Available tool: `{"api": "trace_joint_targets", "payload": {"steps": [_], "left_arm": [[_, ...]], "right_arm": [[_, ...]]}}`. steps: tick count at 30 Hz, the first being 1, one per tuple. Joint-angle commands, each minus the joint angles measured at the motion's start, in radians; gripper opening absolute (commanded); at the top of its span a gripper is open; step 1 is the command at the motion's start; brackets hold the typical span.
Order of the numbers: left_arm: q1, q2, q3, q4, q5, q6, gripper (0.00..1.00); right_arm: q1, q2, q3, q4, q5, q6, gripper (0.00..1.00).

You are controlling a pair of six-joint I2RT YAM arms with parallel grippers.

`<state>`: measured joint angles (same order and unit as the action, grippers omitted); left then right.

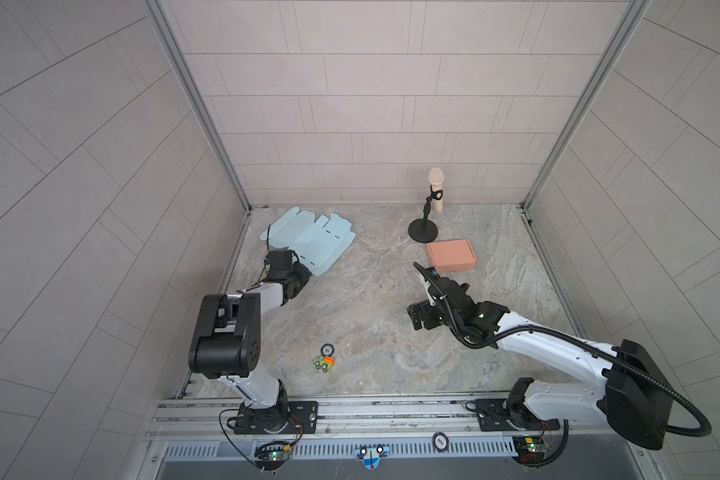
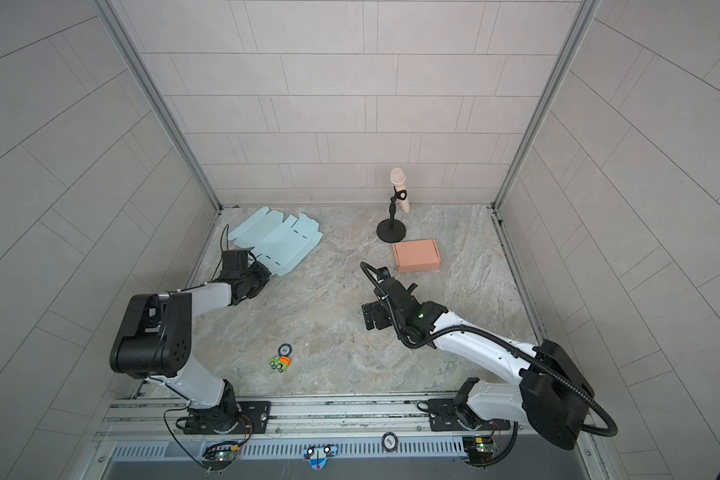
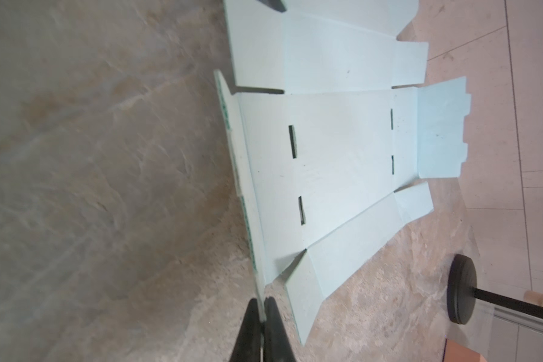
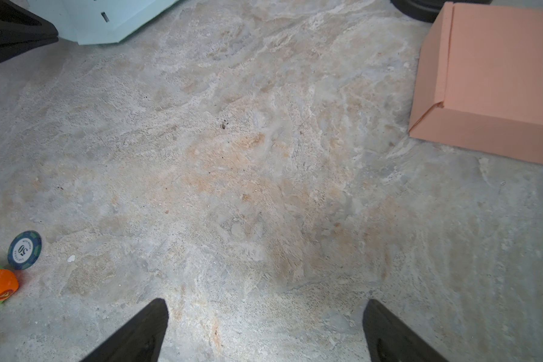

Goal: Fold the paper box

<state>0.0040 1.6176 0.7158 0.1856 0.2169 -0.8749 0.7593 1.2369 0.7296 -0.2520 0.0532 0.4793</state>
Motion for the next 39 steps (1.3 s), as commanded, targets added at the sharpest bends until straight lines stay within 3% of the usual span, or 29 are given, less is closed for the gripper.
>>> {"api": "trace_joint_targets", "payload": {"steps": [1,6,14,22,29,35,39], "left_arm": [[-0.039,-0.057,-0.062,0.045,0.012,-0.048,0.03],[-0.134,-0.135,-0.189,0.132,0.034,-0.13,0.04],[-0.367,-0.271,-0.367,0.234,-0.05,-0.24,0.07],[-0.637,-0.332,-0.414,0.217,-0.186,-0.302,0.12],[-0.753,-0.295,-0.414,0.217,-0.201,-0.318,0.14],[-0.928,-0.273,-0.408,0.204,-0.287,-0.347,0.18],[-0.981,-0.278,-0.405,0.188,-0.326,-0.352,0.22]], "right_arm": [[0.005,0.015,0.019,0.015,0.001,0.016,1.0],[0.004,0.063,-0.005,0.099,-0.058,0.056,1.0],[0.004,0.142,-0.015,0.134,-0.053,0.069,1.0],[0.005,0.18,-0.017,0.13,-0.041,0.076,1.0],[0.001,0.189,-0.051,0.138,-0.03,0.098,1.0],[-0.019,0.163,-0.067,0.12,-0.017,0.095,1.0],[-0.042,0.14,-0.073,0.101,-0.013,0.085,1.0]]}}
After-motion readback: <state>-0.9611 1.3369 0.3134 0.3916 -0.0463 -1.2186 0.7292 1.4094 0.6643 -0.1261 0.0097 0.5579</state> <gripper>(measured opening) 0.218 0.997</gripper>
